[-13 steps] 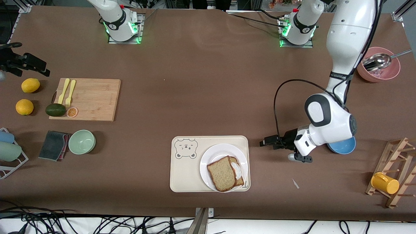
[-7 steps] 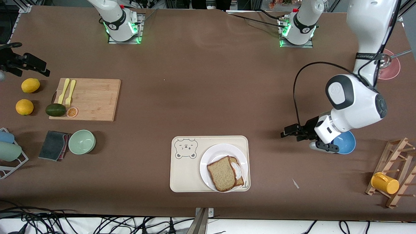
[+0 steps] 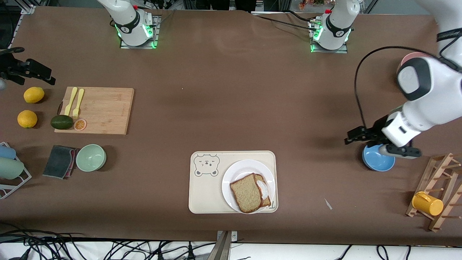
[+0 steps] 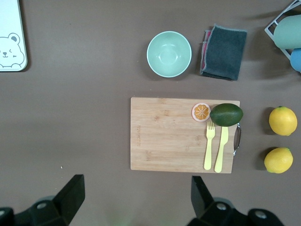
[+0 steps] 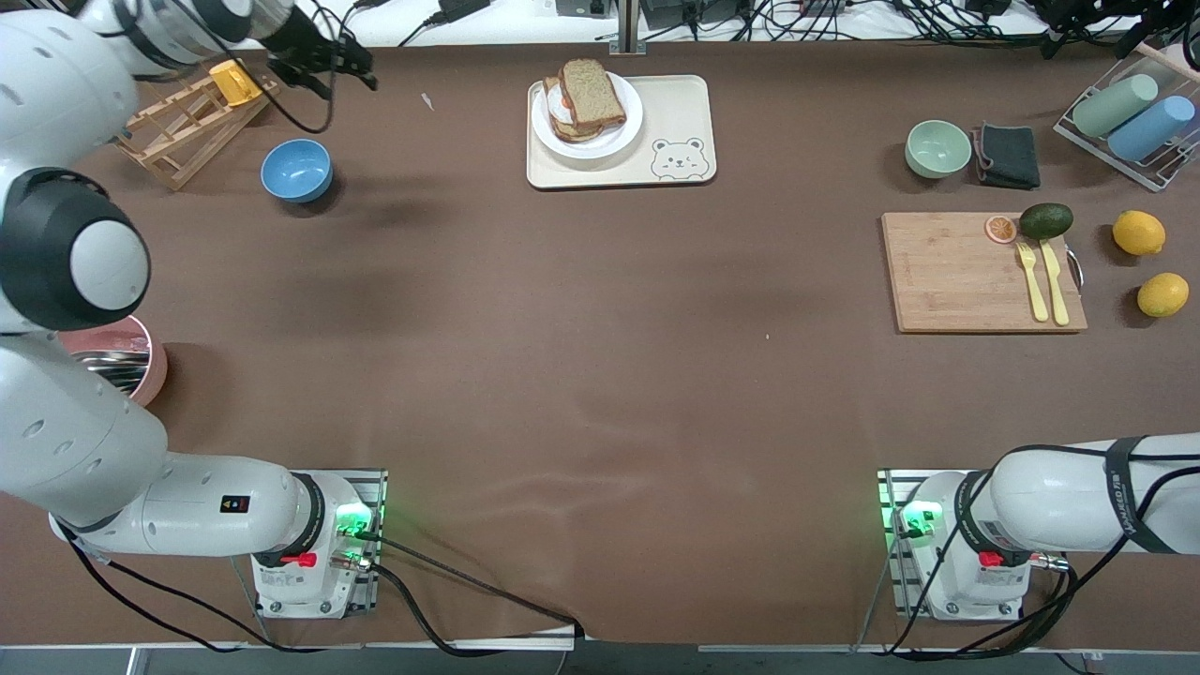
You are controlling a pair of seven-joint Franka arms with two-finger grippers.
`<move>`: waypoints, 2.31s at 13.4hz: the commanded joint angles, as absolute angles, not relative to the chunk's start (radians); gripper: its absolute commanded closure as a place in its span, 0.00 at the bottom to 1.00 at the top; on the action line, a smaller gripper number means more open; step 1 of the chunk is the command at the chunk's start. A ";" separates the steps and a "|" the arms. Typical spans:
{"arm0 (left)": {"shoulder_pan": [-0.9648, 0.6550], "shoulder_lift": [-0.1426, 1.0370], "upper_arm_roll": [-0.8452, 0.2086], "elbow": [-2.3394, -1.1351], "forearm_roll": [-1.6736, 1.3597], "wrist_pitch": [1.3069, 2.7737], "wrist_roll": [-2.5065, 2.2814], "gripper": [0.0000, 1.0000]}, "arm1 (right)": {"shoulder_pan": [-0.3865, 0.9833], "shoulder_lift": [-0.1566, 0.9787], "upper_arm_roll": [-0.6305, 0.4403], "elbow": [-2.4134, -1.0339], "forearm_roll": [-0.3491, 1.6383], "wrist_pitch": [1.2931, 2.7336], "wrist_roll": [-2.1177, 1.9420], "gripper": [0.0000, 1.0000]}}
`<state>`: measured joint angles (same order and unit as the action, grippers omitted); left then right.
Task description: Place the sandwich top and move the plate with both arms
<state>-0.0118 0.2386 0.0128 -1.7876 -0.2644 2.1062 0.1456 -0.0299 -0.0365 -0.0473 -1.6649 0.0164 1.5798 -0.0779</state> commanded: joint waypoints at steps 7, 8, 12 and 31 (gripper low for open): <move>0.081 -0.027 -0.009 -1.822 -0.018 1.942 0.060 0.00 | -0.041 -0.037 -0.040 -1.655 0.017 1.568 -0.075 0.00; 0.092 -0.053 -0.011 -1.816 -0.018 1.915 0.061 0.00 | -0.041 -0.035 -0.040 -1.655 0.017 1.568 -0.075 0.00; 0.097 -0.058 -0.018 -1.692 -0.018 1.746 0.061 0.00 | -0.041 -0.037 -0.040 -1.655 0.017 1.568 -0.075 0.00; 0.066 0.037 -0.026 -1.451 -0.031 1.534 0.041 0.00 | -0.041 -0.037 -0.040 -1.655 0.015 1.569 -0.078 0.00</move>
<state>0.0674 0.0220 -0.0227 -1.4876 -0.0508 1.5591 0.0493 -0.0300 -0.0361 -0.0480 -1.6649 0.0164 1.5797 -0.0779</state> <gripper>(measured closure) 0.000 0.000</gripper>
